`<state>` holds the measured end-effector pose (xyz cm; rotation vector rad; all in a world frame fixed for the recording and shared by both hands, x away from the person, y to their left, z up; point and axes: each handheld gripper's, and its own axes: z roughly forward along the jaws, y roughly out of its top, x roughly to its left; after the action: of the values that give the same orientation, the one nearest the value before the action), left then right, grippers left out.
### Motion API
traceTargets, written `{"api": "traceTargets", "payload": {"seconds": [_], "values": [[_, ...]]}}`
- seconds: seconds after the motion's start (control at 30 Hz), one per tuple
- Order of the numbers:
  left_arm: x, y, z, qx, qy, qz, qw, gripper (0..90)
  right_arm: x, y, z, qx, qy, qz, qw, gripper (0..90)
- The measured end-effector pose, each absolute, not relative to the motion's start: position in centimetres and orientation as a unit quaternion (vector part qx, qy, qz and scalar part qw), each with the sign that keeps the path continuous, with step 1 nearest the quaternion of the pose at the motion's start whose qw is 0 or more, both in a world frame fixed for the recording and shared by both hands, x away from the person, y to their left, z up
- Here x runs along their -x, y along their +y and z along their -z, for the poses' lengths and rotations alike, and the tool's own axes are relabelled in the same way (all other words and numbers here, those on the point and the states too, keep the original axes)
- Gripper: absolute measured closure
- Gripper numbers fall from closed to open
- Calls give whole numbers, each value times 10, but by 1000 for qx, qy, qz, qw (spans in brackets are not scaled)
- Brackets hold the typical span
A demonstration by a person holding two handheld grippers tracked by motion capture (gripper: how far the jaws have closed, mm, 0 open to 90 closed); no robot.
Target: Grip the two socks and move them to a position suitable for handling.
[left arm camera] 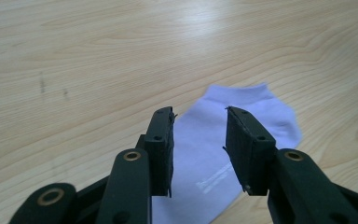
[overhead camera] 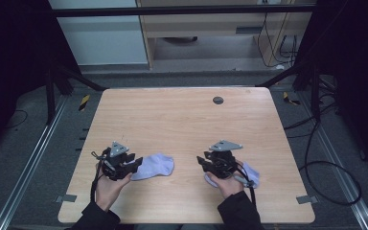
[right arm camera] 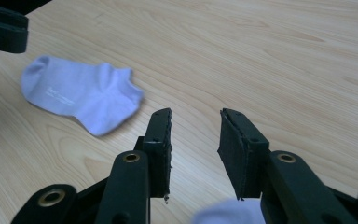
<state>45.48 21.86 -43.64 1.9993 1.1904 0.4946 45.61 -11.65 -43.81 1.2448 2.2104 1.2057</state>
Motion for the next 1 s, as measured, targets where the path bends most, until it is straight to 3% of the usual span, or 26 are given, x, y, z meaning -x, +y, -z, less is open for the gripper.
{"api": "traceTargets", "payload": {"seconds": [0.57, 1.0], "values": [[-451, 139, 438, -811, 415, -157, 382, 597, -432, -217, 448, -490, 748, -395, 210, 605], [-449, 85, 453, -834, 381, -125, 378, 593, -431, -250, 470, -516, 750, -359, 205, 587]]}}
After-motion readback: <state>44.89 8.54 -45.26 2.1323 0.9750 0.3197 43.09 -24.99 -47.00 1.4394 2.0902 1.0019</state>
